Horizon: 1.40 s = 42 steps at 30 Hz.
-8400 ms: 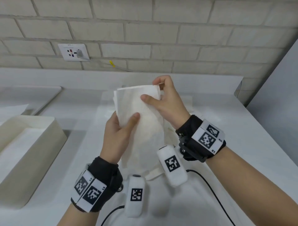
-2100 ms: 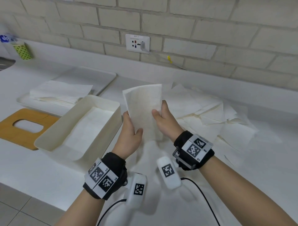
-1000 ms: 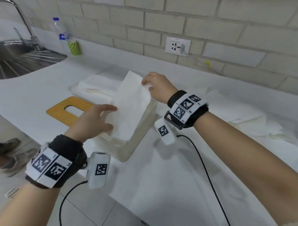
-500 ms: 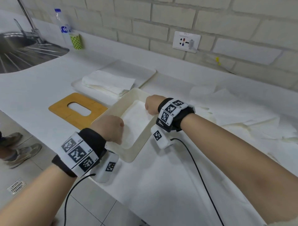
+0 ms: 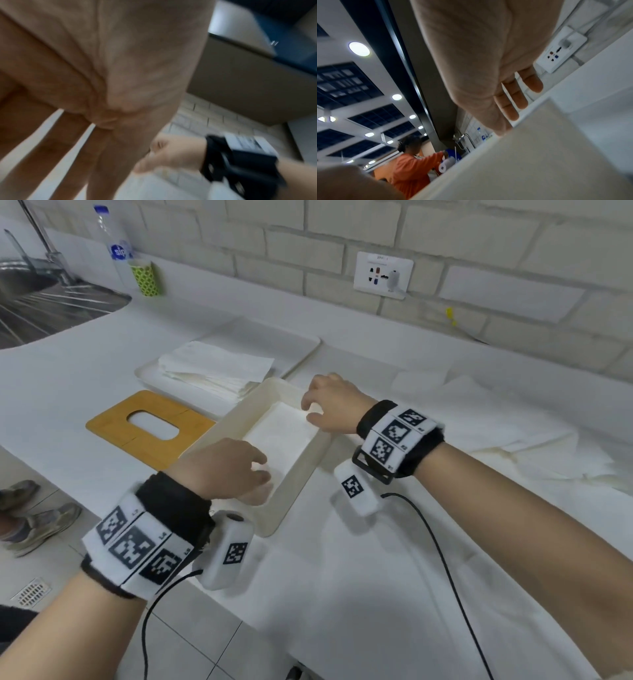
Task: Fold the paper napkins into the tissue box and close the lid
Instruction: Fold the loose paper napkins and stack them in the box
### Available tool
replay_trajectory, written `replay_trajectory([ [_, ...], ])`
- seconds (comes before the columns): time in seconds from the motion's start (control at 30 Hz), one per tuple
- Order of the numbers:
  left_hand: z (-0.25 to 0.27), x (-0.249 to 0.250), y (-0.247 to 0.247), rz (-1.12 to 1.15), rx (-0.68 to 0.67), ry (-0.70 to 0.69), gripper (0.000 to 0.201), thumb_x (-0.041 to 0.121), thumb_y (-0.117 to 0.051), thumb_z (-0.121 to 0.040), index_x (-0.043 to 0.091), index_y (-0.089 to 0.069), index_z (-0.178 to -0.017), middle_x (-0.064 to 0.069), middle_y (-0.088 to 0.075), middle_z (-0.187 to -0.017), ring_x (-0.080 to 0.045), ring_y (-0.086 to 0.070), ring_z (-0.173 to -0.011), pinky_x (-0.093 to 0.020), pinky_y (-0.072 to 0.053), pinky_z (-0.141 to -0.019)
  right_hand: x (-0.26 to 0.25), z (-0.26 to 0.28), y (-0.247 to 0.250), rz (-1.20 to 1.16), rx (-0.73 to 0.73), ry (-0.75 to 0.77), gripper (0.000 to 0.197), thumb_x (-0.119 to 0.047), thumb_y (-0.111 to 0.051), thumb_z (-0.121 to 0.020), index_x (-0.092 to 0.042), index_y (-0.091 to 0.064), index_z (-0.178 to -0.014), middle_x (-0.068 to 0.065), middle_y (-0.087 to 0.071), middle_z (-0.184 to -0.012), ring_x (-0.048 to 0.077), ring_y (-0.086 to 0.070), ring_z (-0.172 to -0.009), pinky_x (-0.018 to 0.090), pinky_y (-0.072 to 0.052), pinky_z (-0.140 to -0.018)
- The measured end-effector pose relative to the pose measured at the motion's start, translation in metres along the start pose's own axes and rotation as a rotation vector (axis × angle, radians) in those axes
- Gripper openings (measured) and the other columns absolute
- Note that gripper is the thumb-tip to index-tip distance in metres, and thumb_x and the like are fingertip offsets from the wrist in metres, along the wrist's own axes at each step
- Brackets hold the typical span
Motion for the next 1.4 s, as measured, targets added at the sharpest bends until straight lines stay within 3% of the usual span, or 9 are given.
replay_trajectory([
  [0.17,0.029,0.038,0.012,0.358,0.367,-0.186,0.032,0.035,-0.050,-0.094,0.029,-0.057,-0.124,0.011,-0.062,-0.112,0.000,-0.058,-0.086,-0.015,-0.042,-0.069,0.039,0.071,0.006,-0.075,0.012,-0.044,0.026,-0.025,-0.049,-0.093,-0.013,-0.057,-0.115,0.005,-0.048,-0.118,0.020,-0.042,-0.115,0.032,-0.036,-0.095],
  [0.23,0.031,0.065,0.005,0.457,0.381,-0.298,0.026,0.034,-0.053,-0.092,0.031,-0.061,-0.116,0.015,-0.062,-0.101,0.004,-0.058,-0.083,-0.013,-0.045,-0.074,0.052,0.102,-0.003,-0.045,-0.062,-0.090,0.023,-0.029,-0.050,-0.093,-0.015,-0.057,-0.110,0.000,-0.048,-0.108,0.018,-0.048,-0.105,0.031,-0.040,-0.086],
  [0.37,0.015,0.115,-0.030,0.397,0.208,-0.405,0.025,0.034,-0.053,-0.094,0.029,-0.061,-0.117,0.015,-0.060,-0.104,0.001,-0.059,-0.083,-0.010,-0.042,-0.073,0.070,0.160,-0.035,0.048,-0.297,-0.189,0.028,-0.042,-0.056,-0.087,-0.018,-0.056,-0.102,-0.007,-0.046,-0.094,0.015,-0.048,-0.085,0.027,-0.034,-0.065],
  [0.53,-0.003,0.156,-0.067,0.266,0.001,-0.454,0.030,0.036,-0.052,-0.094,0.027,-0.058,-0.122,0.011,-0.058,-0.107,-0.008,-0.057,-0.088,-0.030,-0.047,-0.088,0.082,0.207,-0.070,0.144,-0.486,-0.264,0.047,-0.053,-0.069,-0.072,-0.019,-0.044,-0.094,-0.002,-0.044,-0.094,0.019,-0.048,-0.078,0.026,-0.025,-0.050],
  [0.8,-0.007,0.197,-0.092,0.093,-0.207,-0.485,0.047,0.044,-0.058,-0.090,0.027,-0.048,-0.133,0.006,-0.051,-0.126,-0.012,-0.052,-0.108,-0.028,-0.043,-0.094,0.096,0.227,-0.081,-0.038,-0.453,-0.376,0.039,-0.007,-0.067,-0.079,-0.008,-0.045,-0.111,0.009,-0.035,-0.117,0.022,-0.042,-0.076,0.023,-0.030,-0.051],
  [0.93,-0.010,0.216,-0.101,0.035,-0.246,-0.503,0.055,0.044,-0.060,-0.088,0.027,-0.043,-0.137,0.004,-0.047,-0.132,-0.014,-0.049,-0.114,-0.027,-0.040,-0.095,0.105,0.239,-0.081,-0.090,-0.362,-0.407,0.032,0.009,-0.046,-0.083,-0.016,-0.041,-0.101,0.009,-0.028,-0.103,0.020,-0.036,-0.058,0.025,-0.027,-0.049],
  [1.13,-0.017,0.235,-0.101,0.185,-0.161,-0.604,0.071,0.035,-0.075,-0.078,0.033,-0.039,-0.139,0.003,-0.045,-0.130,-0.016,-0.041,-0.121,-0.028,-0.035,-0.100,0.115,0.260,-0.045,-0.467,-0.058,-0.342,0.025,0.006,-0.058,-0.074,-0.014,-0.047,-0.082,-0.001,-0.046,-0.091,0.021,-0.061,-0.086,0.020,-0.045,-0.069],
  [1.23,-0.020,0.240,-0.097,0.384,-0.162,-0.728,0.053,0.033,-0.080,-0.074,0.034,-0.057,-0.122,0.007,-0.054,-0.125,-0.009,-0.044,-0.118,-0.022,-0.034,-0.100,0.114,0.271,-0.016,-0.631,0.097,-0.254,0.033,0.004,-0.066,-0.068,-0.023,-0.049,-0.074,-0.002,-0.057,-0.085,0.012,-0.064,-0.081,0.018,-0.046,-0.072],
  [1.4,-0.016,0.239,-0.086,0.829,-0.087,-0.628,0.001,0.025,-0.069,-0.085,0.026,-0.068,-0.084,0.010,-0.070,-0.073,-0.003,-0.064,-0.069,-0.016,-0.047,-0.065,0.131,0.277,0.002,-0.837,0.402,-0.272,0.032,0.003,-0.069,-0.073,-0.021,-0.051,-0.084,-0.004,-0.057,-0.092,0.005,-0.064,-0.085,0.020,-0.047,-0.078],
])
Point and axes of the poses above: each hand's wrist, its own z-axis away from the middle knuckle, its own y-axis out of the back of the hand, x = y × z, the point moved 3 cm from there along -z, towards the middle knuckle
